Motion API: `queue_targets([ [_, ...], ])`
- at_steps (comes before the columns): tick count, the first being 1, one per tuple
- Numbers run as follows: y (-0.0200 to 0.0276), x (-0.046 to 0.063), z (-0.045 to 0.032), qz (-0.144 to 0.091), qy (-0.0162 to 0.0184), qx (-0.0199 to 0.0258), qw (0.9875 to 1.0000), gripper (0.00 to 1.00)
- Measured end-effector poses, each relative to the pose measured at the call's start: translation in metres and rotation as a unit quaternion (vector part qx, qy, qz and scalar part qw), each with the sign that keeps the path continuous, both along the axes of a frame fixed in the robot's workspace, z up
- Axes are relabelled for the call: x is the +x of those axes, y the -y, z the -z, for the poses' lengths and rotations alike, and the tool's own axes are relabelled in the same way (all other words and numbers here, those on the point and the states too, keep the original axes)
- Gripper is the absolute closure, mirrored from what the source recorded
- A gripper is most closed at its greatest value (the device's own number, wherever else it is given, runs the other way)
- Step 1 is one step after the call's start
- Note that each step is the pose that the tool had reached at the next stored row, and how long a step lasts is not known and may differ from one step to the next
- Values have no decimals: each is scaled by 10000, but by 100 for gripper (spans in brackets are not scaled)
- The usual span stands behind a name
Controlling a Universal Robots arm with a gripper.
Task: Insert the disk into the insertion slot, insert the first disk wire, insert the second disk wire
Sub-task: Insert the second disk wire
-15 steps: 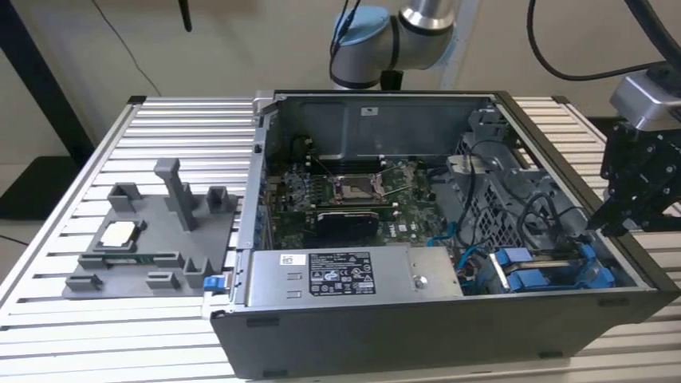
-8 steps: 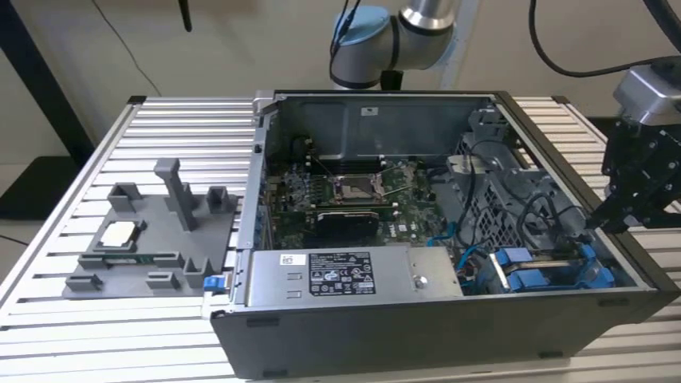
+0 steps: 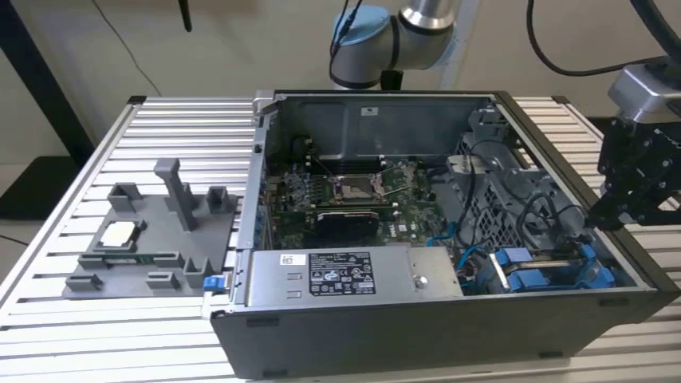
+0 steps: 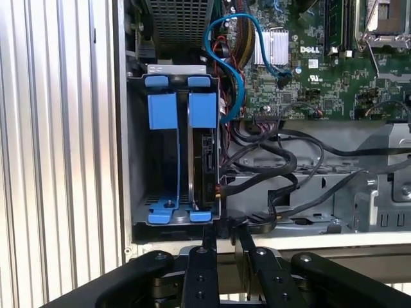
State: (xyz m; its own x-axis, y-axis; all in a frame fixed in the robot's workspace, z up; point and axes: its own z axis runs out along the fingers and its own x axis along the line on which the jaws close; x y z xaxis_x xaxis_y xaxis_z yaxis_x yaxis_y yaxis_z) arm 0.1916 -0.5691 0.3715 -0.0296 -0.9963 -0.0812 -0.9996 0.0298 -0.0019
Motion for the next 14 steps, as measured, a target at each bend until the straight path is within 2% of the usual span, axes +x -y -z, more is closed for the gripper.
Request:
queue_targets([
  [6, -56, 0, 39, 30, -24, 10, 10000, 73],
  [8, -60, 0, 52, 37, -44, 12, 10000, 73],
  [11, -61, 0, 64, 45, -96, 13, 9999, 73],
  [14, -61, -1, 67, 45, -101, 14, 9999, 73],
])
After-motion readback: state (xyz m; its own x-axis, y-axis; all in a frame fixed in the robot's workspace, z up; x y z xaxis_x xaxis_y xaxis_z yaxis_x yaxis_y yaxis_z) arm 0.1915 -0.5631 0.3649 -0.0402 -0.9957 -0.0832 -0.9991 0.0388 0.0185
